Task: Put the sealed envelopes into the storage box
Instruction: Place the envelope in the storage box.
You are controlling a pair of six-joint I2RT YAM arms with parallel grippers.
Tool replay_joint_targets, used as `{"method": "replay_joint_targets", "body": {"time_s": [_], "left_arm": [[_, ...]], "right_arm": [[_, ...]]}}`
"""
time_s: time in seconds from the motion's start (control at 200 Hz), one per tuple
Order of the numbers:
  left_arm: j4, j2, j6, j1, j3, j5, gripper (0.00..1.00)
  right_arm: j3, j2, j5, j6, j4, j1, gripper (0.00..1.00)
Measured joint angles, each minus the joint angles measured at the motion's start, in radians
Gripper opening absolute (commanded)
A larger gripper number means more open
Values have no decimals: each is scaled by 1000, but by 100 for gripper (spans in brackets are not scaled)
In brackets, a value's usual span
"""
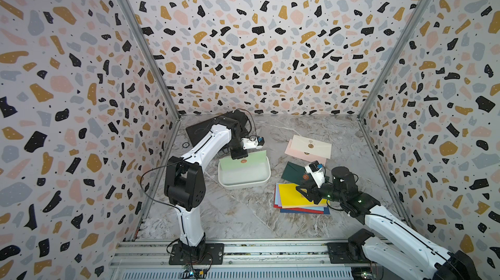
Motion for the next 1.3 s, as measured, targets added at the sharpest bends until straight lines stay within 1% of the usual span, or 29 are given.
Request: {"method": "replay_joint_targets", "body": {"time_s": [0.22, 0.42, 0.651, 0.796, 0.891, 1.066, 1.156, 1.276, 1.301], "left_arm": [[4, 31, 38, 16, 0, 11, 0], [36, 32, 59, 20, -1, 12, 0], [23, 32, 77, 20, -1, 39, 0], [51, 15, 91, 20, -57, 46, 0], [51, 15, 95, 20, -61, 45, 1], [58, 16, 97, 20, -60, 42, 6], [62, 16, 96, 20, -60, 38, 10], [78, 17, 87, 20, -60, 29, 19], [81, 17, 83, 20, -60, 26, 22]], "right_arm": [[0, 27, 0, 2, 0, 4, 44], [0, 32, 0, 3, 0, 10, 44], [0, 50, 0, 3, 0, 11, 44], [0, 54, 0, 3, 0, 13, 44], [0, 55, 0, 3, 0, 13, 44], [0, 55, 0, 3, 0, 13, 44], [0, 56, 0, 3, 0, 13, 44], [0, 60, 0, 3, 0, 13, 44], [0, 62, 0, 4, 0, 14, 44]]}}
